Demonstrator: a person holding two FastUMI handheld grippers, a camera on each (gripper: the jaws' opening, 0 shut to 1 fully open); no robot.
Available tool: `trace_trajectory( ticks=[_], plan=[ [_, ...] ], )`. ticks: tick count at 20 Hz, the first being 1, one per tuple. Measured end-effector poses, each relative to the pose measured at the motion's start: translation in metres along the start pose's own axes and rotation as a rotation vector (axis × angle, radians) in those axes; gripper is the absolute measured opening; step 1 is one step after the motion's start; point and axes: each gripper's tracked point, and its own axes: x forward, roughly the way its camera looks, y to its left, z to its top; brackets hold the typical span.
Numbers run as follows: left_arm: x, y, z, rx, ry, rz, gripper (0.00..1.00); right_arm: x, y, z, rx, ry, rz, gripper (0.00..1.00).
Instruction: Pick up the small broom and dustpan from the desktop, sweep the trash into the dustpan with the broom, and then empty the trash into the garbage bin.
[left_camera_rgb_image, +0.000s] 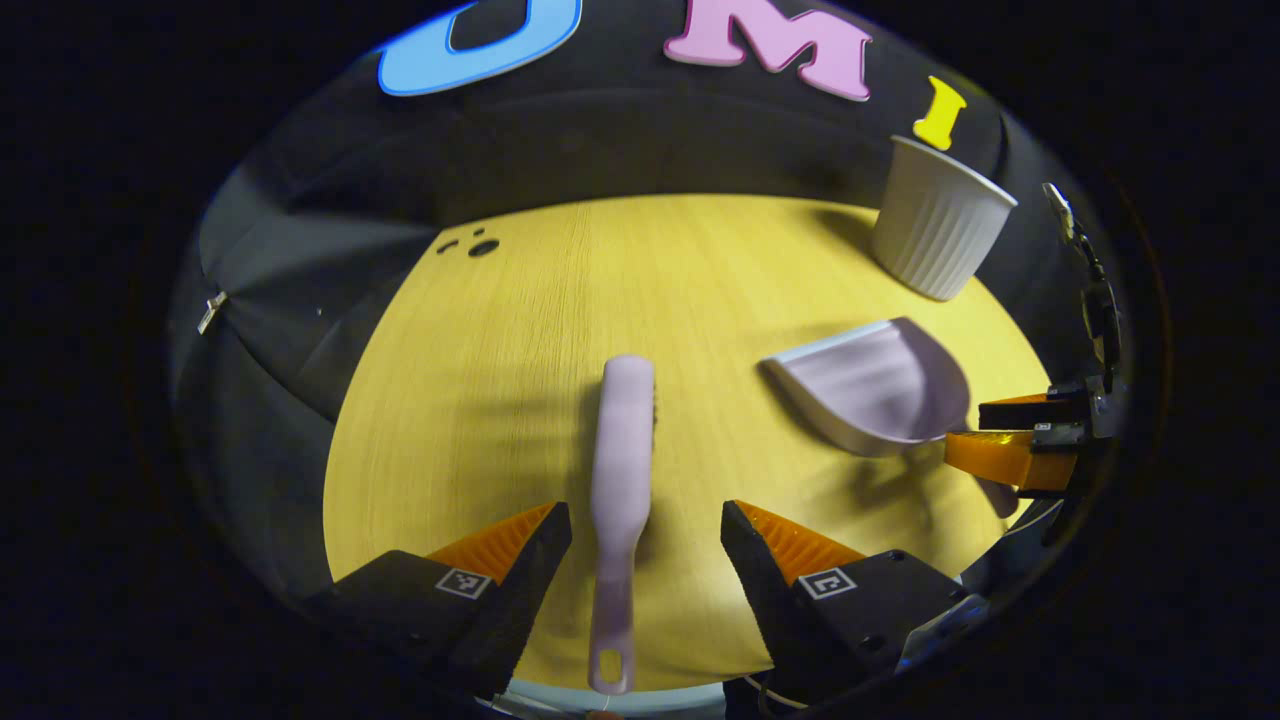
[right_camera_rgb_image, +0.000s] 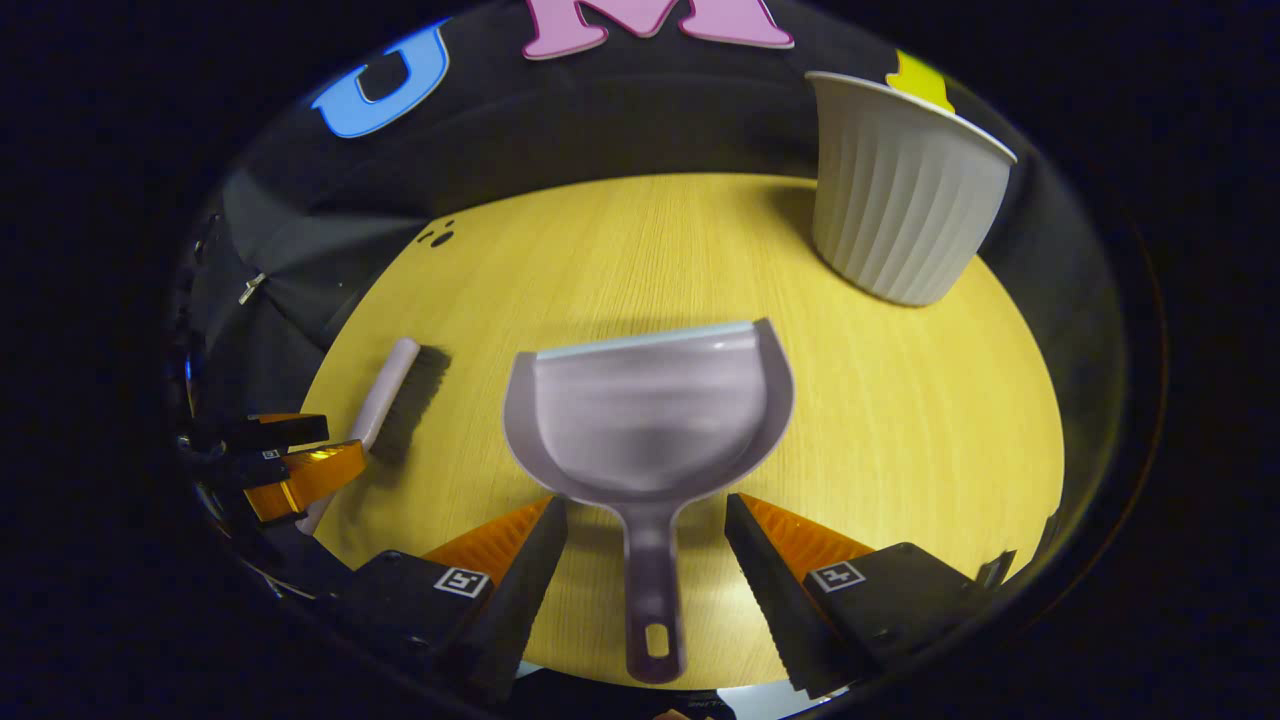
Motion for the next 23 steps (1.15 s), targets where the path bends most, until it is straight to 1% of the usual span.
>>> trace_trajectory(
  ticks=[1,2,4,5,6,7,8,11,13,14,15,18,20,21,23],
  plan=[
    [-0.012,-0.002,0.005,0.008,-0.044,-0.005,0.95,-0.006,-0.002,0.006,-0.021,-0.022,-0.018,0.99],
    [-0.025,-0.002,0.014,0.019,-0.099,0.008,0.95,-0.017,-0.002,0.014,-0.035,-0.061,-0.027,1.0],
    [-0.056,0.0,0.034,0.027,-0.236,0.038,0.96,-0.049,0.001,0.039,-0.052,-0.168,-0.033,0.99],
    [-0.075,-0.001,0.042,0.02,-0.302,0.045,0.95,-0.066,0.006,0.051,-0.062,-0.225,-0.03,0.99],
    [-0.092,-0.004,0.048,0.004,-0.361,0.047,0.96,-0.084,0.016,0.06,-0.073,-0.273,-0.008,0.99],
    [-0.109,-0.007,0.048,-0.004,-0.394,0.042,0.96,-0.099,0.025,0.067,-0.082,-0.323,0.01,0.99],
    [-0.125,-0.008,0.043,-0.012,-0.401,0.05,0.95,-0.12,0.032,0.076,-0.089,-0.379,0.021,1.0],
    [-0.176,-0.017,0.037,-0.029,-0.491,0.079,0.96,-0.174,0.054,0.093,-0.093,-0.558,0.059,0.99],
    [-0.205,-0.02,0.028,-0.026,-0.544,0.113,0.95,-0.202,0.062,0.094,-0.112,-0.65,0.075,0.99],
    [-0.215,-0.024,0.023,-0.026,-0.559,0.122,0.95,-0.21,0.065,0.089,-0.131,-0.674,0.074,0.99],
    [-0.224,-0.026,0.016,-0.031,-0.558,0.135,0.96,-0.217,0.065,0.083,-0.151,-0.688,0.07,0.99],
    [-0.238,-0.043,0.0,-0.055,-0.574,0.115,0.95,-0.222,0.066,0.057,-0.171,-0.674,0.062,0.99],
    [-0.239,-0.052,-0.014,-0.075,-0.56,0.091,0.95,-0.215,0.066,0.034,-0.131,-0.624,0.075,0.99],
    [-0.238,-0.058,-0.019,-0.073,-0.551,0.072,0.95,-0.21,0.067,0.018,-0.107,-0.591,0.079,0.99],
    [-0.239,-0.062,-0.026,-0.057,-0.544,0.059,0.95,-0.204,0.072,-0.007,-0.076,-0.524,0.096,0.99]
  ],
)
